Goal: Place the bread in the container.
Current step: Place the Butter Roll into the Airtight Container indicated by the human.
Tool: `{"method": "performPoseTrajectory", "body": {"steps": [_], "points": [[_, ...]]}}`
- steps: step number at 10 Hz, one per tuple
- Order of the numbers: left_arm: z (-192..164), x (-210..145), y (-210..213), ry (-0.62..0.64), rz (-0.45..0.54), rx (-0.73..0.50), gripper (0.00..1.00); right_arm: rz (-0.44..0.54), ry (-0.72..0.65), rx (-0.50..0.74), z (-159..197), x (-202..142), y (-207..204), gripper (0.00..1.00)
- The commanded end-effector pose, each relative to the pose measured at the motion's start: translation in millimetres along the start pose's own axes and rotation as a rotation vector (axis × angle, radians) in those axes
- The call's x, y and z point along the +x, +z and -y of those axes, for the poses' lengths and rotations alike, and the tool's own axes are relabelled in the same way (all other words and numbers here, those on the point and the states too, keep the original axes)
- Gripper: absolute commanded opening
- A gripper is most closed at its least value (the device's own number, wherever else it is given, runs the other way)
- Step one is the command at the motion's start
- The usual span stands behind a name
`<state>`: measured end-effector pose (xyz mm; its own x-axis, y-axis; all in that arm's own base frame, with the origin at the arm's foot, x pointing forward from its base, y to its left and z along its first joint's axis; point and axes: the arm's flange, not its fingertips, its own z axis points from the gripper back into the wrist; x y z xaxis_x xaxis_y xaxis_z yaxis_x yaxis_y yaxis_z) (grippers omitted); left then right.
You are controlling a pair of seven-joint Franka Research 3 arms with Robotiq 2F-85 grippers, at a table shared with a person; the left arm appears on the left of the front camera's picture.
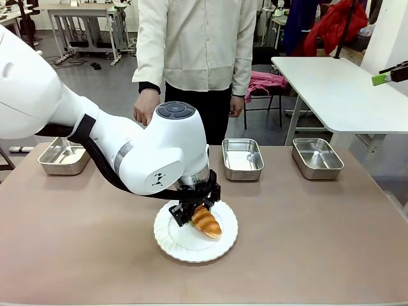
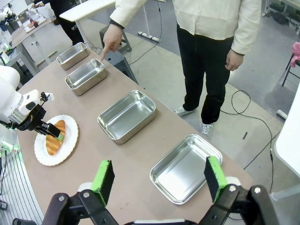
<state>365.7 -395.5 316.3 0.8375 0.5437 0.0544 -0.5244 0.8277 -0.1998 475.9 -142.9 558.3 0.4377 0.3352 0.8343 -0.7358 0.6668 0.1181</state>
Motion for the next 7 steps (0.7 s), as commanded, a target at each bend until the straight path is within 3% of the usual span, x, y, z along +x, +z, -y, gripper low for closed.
{"method": "performPoseTrajectory", "body": {"steps": [1,2,7], "points": [[-1.1,-0.8,-7.4,-0.016,0.024,0.036,0.4,0.004,0.002,0.001,-1.2,0.6,-0.1,1.0],[-1.3,0.5,-6.4,-0.004,0.035,0.029,0.24,0.004,0.002,0.001,-1.2,0.6,-0.1,1.0],[0.7,-0.1,0.6,-0.001,0.001,-0.001,0.24,0.004,0.002,0.001,-1.2,0.6,-0.1,1.0]]}}
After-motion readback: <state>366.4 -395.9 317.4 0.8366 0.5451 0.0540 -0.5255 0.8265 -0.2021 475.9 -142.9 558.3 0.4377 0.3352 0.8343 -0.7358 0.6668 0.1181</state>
